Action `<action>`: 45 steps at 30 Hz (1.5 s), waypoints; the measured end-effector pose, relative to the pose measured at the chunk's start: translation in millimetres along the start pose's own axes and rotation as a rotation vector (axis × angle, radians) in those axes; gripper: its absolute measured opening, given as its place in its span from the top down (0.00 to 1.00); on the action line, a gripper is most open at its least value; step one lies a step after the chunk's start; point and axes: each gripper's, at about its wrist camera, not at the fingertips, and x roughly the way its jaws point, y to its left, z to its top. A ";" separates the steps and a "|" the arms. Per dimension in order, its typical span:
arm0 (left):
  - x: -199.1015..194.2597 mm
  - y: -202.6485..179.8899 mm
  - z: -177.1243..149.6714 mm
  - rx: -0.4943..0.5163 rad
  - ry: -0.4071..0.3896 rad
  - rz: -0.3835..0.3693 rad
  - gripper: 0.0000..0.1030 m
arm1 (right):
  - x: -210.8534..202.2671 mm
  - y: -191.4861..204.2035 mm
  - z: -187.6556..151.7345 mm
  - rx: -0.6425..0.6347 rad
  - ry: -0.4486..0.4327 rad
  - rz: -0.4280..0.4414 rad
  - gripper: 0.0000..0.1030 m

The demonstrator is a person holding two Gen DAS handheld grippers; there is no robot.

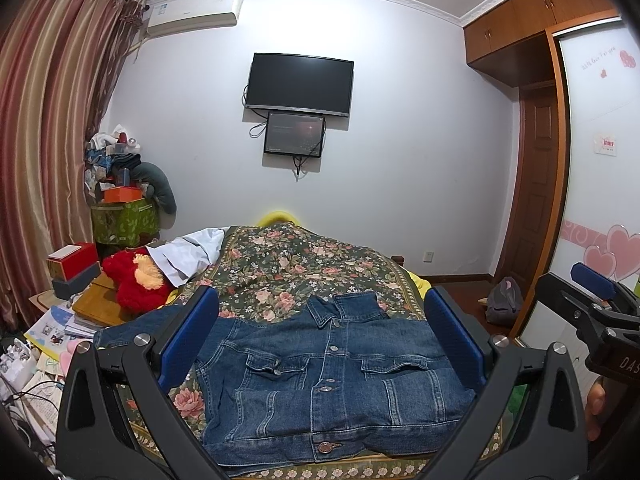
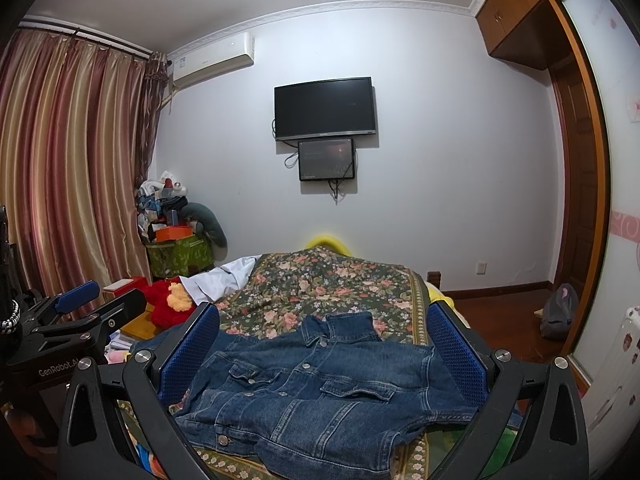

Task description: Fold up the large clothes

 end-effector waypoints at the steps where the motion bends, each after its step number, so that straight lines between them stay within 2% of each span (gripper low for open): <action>1: 0.0 -0.1 0.2 -0.001 -0.001 0.000 0.00 | -1.0 0.2 -0.2 0.001 0.000 0.000 0.00; 13: -0.1 2.3 1.0 -0.003 -0.002 0.003 0.00 | -0.4 -0.8 2.2 0.001 -0.001 0.000 0.00; 21: 14.4 15.6 3.7 0.003 0.010 0.035 0.00 | 17.8 -5.9 9.8 -0.010 0.012 -0.003 0.00; 26: 44.3 48.7 3.6 -0.010 0.050 0.127 0.00 | 55.6 -4.4 10.7 -0.021 0.054 0.010 0.00; 30: 75.4 86.6 -0.5 -0.039 0.108 0.213 0.00 | 101.8 0.8 11.0 -0.038 0.119 0.032 0.00; 34: 109.6 129.8 -18.4 -0.089 0.179 0.282 0.00 | 152.6 11.1 7.6 -0.065 0.211 0.060 0.00; 39: 161.1 183.3 -55.5 -0.108 0.343 0.358 0.00 | 221.1 35.7 -4.2 -0.141 0.341 0.111 0.00; 41: 180.1 209.9 -73.2 -0.150 0.421 0.376 0.00 | 245.0 48.5 -10.5 -0.188 0.379 0.125 0.00; 45: 203.2 260.9 -105.9 -0.312 0.541 0.374 0.00 | 295.0 71.1 -24.1 -0.286 0.478 0.164 0.00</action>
